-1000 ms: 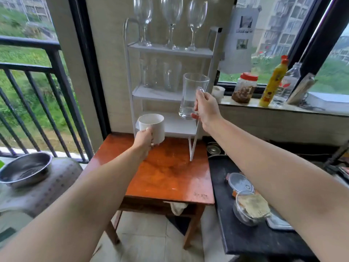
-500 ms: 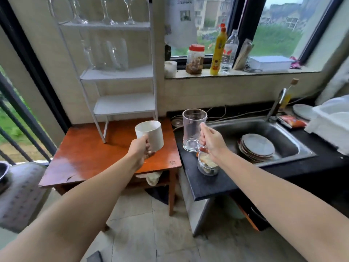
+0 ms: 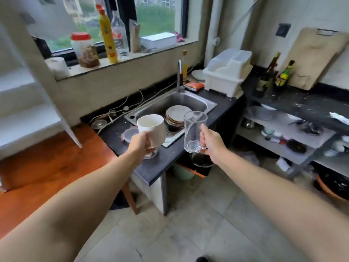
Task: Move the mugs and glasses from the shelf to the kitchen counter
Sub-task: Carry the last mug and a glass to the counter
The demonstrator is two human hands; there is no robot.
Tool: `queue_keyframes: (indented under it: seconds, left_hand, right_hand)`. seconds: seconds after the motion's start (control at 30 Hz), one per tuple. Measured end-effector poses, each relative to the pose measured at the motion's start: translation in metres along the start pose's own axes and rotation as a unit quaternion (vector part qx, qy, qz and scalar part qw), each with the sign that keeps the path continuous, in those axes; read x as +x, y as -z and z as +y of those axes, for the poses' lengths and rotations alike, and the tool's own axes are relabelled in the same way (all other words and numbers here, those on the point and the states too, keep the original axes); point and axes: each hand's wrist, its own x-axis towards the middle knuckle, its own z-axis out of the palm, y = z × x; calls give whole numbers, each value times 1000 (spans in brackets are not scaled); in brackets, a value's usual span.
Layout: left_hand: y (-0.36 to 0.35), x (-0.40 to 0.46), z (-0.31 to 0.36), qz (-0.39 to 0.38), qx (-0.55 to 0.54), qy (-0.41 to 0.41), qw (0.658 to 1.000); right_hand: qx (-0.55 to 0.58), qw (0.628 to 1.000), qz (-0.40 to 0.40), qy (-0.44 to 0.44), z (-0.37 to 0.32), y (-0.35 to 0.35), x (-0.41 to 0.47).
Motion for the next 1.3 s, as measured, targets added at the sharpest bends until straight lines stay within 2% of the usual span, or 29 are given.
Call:
queue_keyframes:
  seconds: [0.17,0.3,0.4,0.67,0.87,1.07,1.3]
  left_hand:
    - [-91,-3,-22,-85,44,20,995]
    - [-177,-19,-46,-180,80,38,980]
    - [-251,-33,-66,-223,113,43,967]
    - [-446,-88,-109,-297,129,49,945]
    - [-565,-112,-137,-355,158,60,920]
    - [-673,-98,-154,-395,187,92,895]
    - [-828,-51,-145,-432,223,69,871]
  right_hand:
    - [7,995,103,-10,6,88,-13]
    - [31,982,187,-12,12,172,-17]
    - [56,971,231,-11,18,242,-15]
    - [47,955,291,-11,14,427,-7]
    - [61,935,347,-29,8,545,-2]
    - [97,911,398,-47,4,636,40]
    - [154,884,440,-36,-24,732,131]
